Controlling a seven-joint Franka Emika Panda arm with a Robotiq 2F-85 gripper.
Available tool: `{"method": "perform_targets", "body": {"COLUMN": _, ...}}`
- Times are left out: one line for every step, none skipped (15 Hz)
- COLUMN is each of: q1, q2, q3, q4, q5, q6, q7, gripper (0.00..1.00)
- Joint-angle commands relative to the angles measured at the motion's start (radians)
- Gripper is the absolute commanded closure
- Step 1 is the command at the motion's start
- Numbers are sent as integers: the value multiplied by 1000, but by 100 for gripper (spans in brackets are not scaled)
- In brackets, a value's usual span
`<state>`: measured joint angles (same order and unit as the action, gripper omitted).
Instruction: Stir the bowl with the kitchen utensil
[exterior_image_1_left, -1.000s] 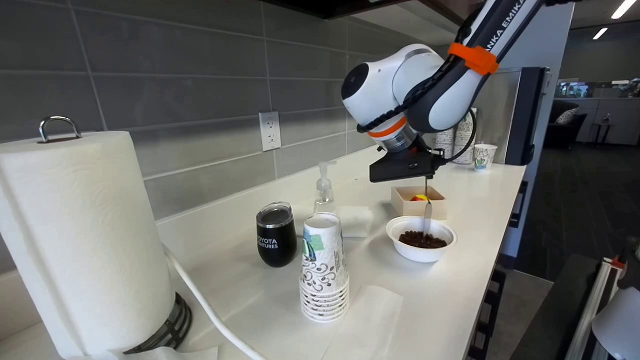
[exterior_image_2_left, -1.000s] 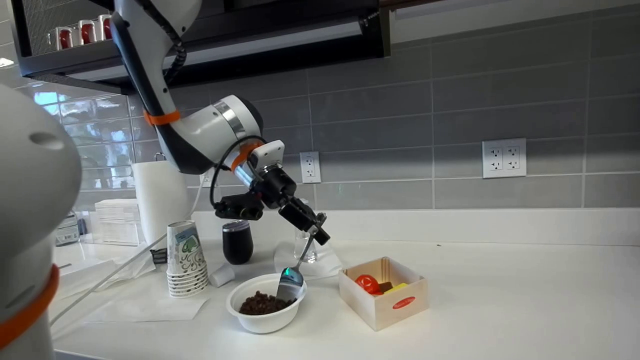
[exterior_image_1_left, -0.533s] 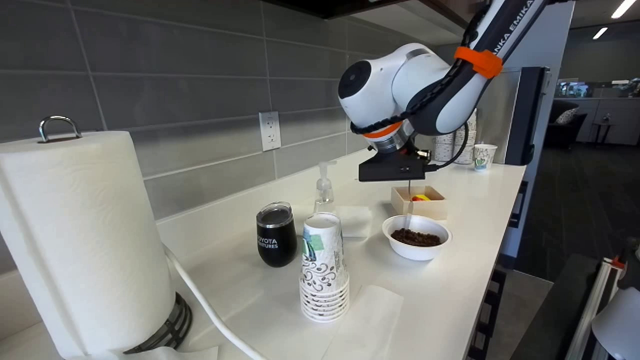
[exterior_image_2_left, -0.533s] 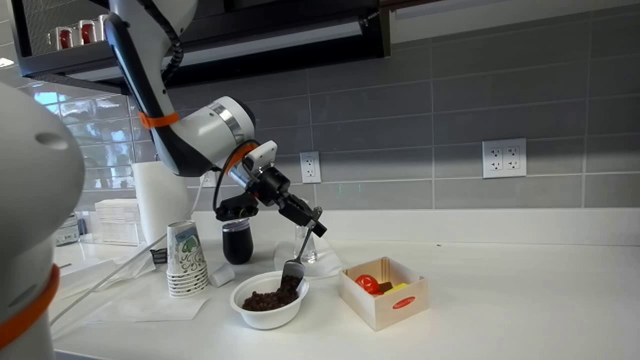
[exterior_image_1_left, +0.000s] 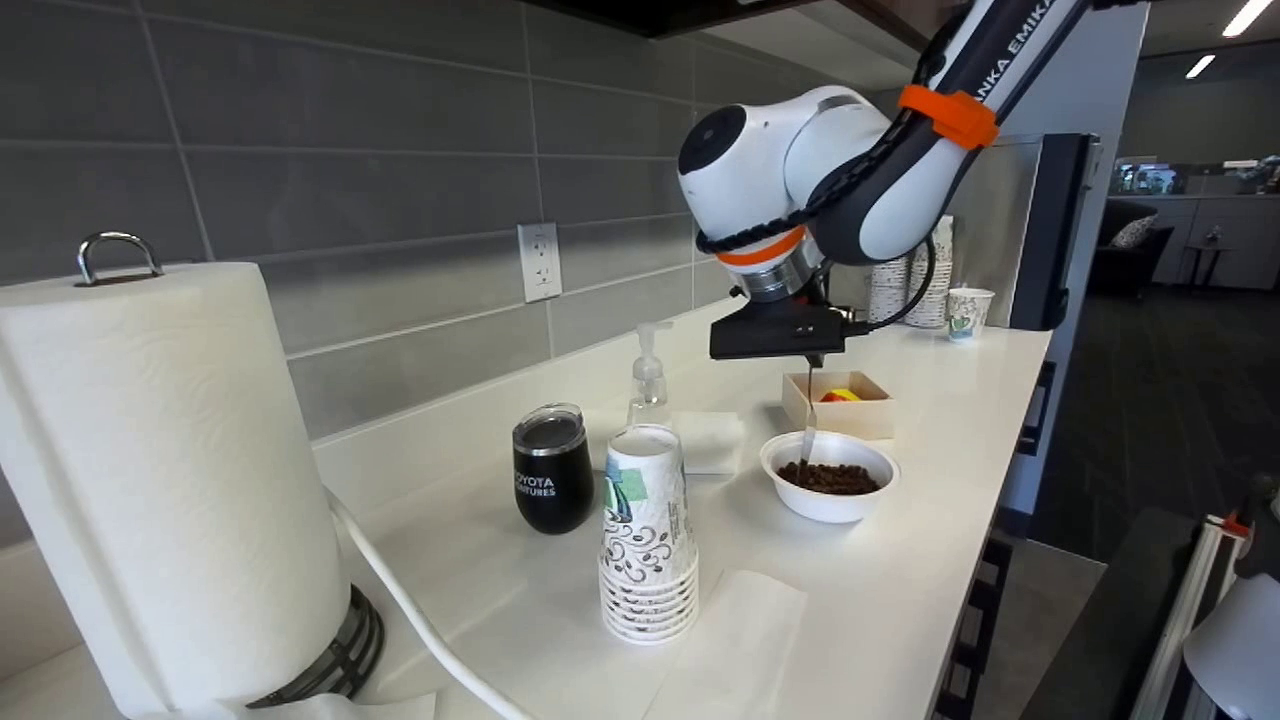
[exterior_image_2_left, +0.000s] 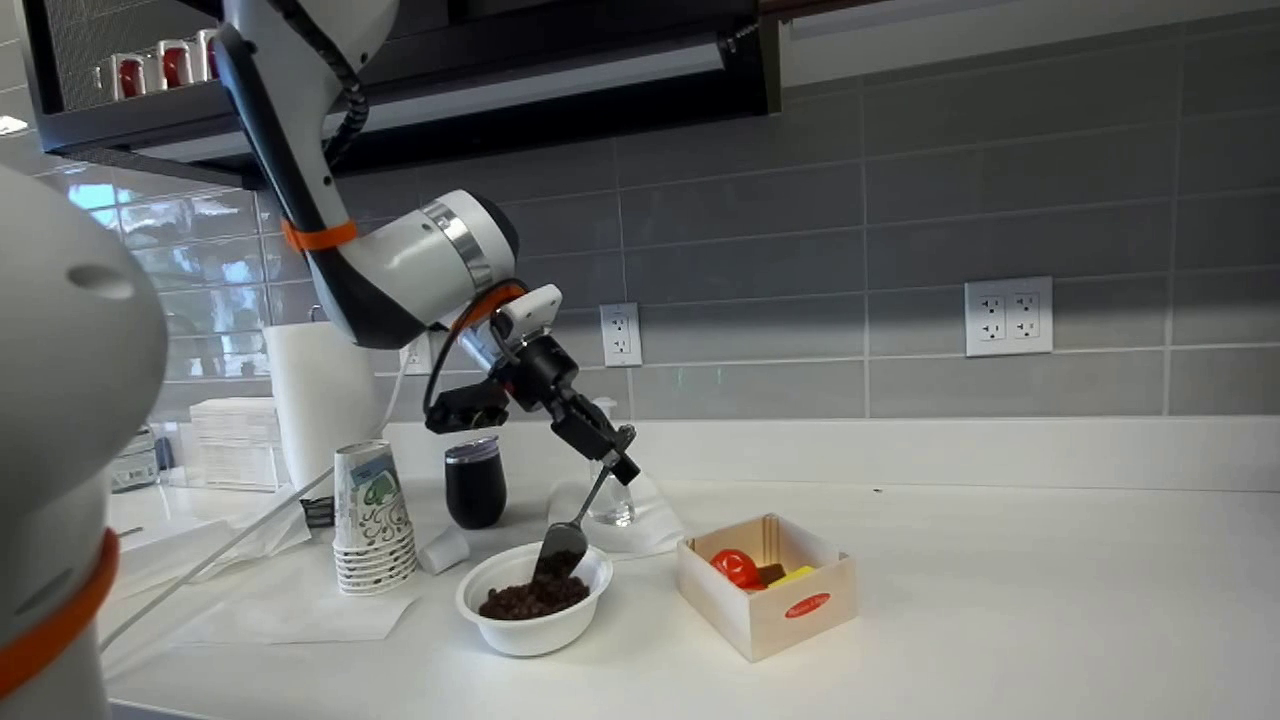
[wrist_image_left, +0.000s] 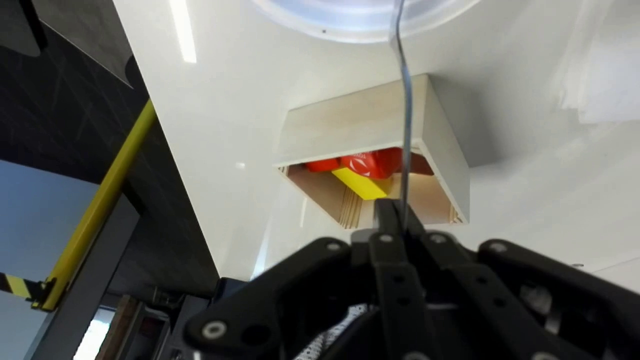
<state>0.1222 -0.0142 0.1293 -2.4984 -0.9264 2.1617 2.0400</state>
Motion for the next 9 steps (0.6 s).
{"method": "perform_targets", "body": {"q1": -3, "q2": -3, "q3": -7, "q4": -5, "q5": 108, "q6": 38, "q7": -107, "gripper": 99}}
{"method": "perform_targets", "body": {"q1": -2, "q2": 1, "q3": -6, "q4": -3, "q5": 132, "q6": 28, "q7": -131, "gripper": 99}}
{"method": "perform_targets", "body": {"q1": -2, "q2": 4, "q3": -5, "q4": -2, "q5": 146, "q6": 13, "q7": -146, "gripper": 99}}
{"method": "perform_targets", "body": {"q1": -2, "q2": 6, "q3": -5, "q4": 1, "q5": 158, "q6": -5, "q7": -160, "gripper": 99}}
{"method": "perform_targets", "body": {"q1": -2, "q2": 7, "q3": -6, "q4": 4, "q5": 166, "q6": -23, "q7": -168, "gripper": 99}}
{"method": "perform_targets", "body": {"q1": -3, "q2": 8, "q3": -6, "q4": 9, "q5": 162, "q6": -56, "q7": -162, "gripper": 99}}
{"method": "perform_targets", "body": {"q1": -4, "q2": 8, "q3": -8, "q4": 11, "q5": 164, "q6": -75, "q7": -162, "gripper": 99}}
{"method": "perform_targets", "body": {"q1": -5, "q2": 10, "q3": -9, "q4": 17, "q5": 148, "q6": -113, "q7": -142, "gripper": 99}}
{"method": "perform_targets", "body": {"q1": -6, "q2": 11, "q3": -9, "q4": 22, "q5": 135, "q6": -149, "q7": -126, "gripper": 99}}
